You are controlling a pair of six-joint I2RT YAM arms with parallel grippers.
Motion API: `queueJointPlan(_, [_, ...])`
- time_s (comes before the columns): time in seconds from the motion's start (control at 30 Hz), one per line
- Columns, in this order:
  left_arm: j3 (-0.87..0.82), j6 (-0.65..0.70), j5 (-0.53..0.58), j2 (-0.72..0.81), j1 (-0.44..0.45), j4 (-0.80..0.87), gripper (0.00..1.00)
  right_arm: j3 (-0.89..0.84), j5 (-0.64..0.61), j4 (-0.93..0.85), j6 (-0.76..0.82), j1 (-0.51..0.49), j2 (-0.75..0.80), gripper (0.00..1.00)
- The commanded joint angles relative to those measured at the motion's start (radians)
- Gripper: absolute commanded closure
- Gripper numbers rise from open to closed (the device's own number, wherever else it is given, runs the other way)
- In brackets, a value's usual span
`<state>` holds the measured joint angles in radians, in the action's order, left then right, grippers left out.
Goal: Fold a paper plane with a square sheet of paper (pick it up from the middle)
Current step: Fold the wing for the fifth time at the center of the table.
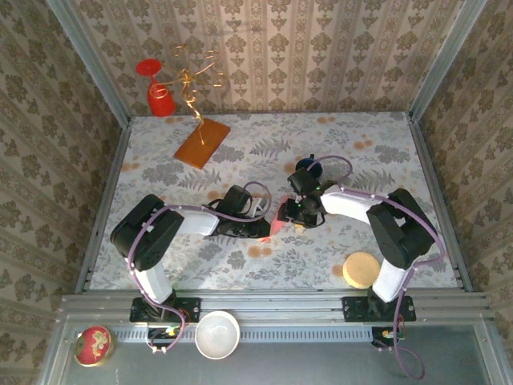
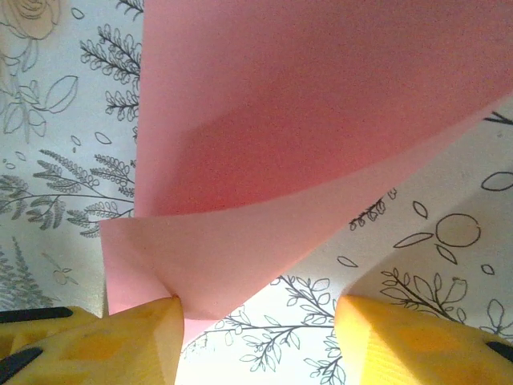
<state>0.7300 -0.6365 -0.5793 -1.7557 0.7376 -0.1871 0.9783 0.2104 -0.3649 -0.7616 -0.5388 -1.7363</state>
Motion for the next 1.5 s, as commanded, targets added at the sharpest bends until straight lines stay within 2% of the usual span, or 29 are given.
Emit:
queueJointPlan(0.0, [-0.05,0.003,0.06,-0.03,-0.002,0.062,0.9,-0.053,-0.002,0.025,0.028,0.03,0.051,0.44])
queueJointPlan(0.2, [-0.063,0.001,0.061,-0.033,-0.003,0.044,0.9,-0.096,0.016,0.077,0.045,0.051,0.099,0.42])
queueJointPlan(0.4, [-0.064,0.001,0.057,-0.036,-0.003,0.032,0.9,-0.027,-0.009,0.019,0.048,0.045,-0.012,0.42])
queueJointPlan(0.57, [-0.067,-0.001,0.057,-0.037,-0.004,0.028,0.89,0.018,-0.013,0.015,0.049,0.014,-0.069,0.37])
queueJointPlan(0.77, [-0.063,-0.003,0.049,-0.026,-0.003,0.027,0.88,0.062,-0.088,-0.06,0.027,-0.015,-0.134,0.37])
queueJointPlan(1.03, [-0.034,0.0,0.042,-0.008,-0.003,0.047,0.8,0.11,-0.128,-0.124,0.006,-0.046,-0.217,0.37])
queueJointPlan(1.23, [-0.033,-0.011,0.056,-0.046,-0.003,0.061,0.83,0.105,-0.089,-0.096,0.002,-0.05,-0.192,0.36])
queueJointPlan(1.47, [-0.069,-0.019,0.067,-0.051,-0.003,0.026,0.88,0.041,0.0,0.012,0.02,-0.023,-0.056,0.35])
